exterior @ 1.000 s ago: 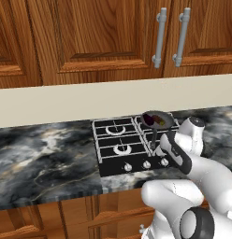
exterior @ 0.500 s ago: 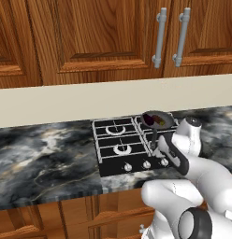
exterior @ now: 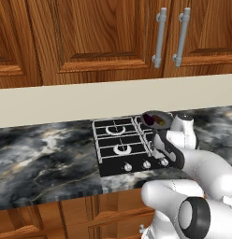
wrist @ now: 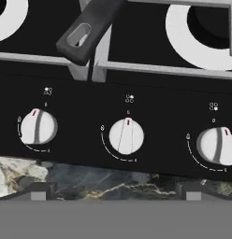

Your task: Put the sweet potato and eggplant in the pan. Then turn on the rear right burner and set the heat to medium.

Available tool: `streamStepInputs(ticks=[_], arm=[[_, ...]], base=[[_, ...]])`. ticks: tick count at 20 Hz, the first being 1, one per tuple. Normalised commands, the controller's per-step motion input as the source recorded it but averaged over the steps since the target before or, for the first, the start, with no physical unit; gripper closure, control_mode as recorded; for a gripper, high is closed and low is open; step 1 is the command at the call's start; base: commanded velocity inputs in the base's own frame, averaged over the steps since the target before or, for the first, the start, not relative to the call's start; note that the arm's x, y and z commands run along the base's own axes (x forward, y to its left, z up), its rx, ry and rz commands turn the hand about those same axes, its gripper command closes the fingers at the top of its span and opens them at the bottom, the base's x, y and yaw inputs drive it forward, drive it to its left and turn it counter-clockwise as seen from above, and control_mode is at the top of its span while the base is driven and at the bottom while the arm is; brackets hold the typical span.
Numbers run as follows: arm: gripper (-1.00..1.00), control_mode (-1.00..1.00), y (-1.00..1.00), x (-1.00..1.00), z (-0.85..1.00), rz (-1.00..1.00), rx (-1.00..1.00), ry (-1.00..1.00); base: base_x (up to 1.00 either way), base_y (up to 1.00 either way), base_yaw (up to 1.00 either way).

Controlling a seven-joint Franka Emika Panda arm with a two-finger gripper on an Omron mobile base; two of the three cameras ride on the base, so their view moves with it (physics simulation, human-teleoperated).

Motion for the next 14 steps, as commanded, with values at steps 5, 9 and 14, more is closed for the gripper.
streamStepInputs(ticks=[5, 9, 14], arm=[[-1.00, -1.00, 0.00, 0.16, -0.11, 0.00, 0.00, 0.00], [-1.00, -1.00, 0.00, 0.27, -0.13, 0.00, 0.00, 0.00], [-1.00, -1.00, 0.00, 0.15, -0.12, 0.00, 0.00, 0.00]], base=[[0.00, 0.00, 0.00], [0.00, 0.00, 0.00], [0.00, 0.00, 0.00]])
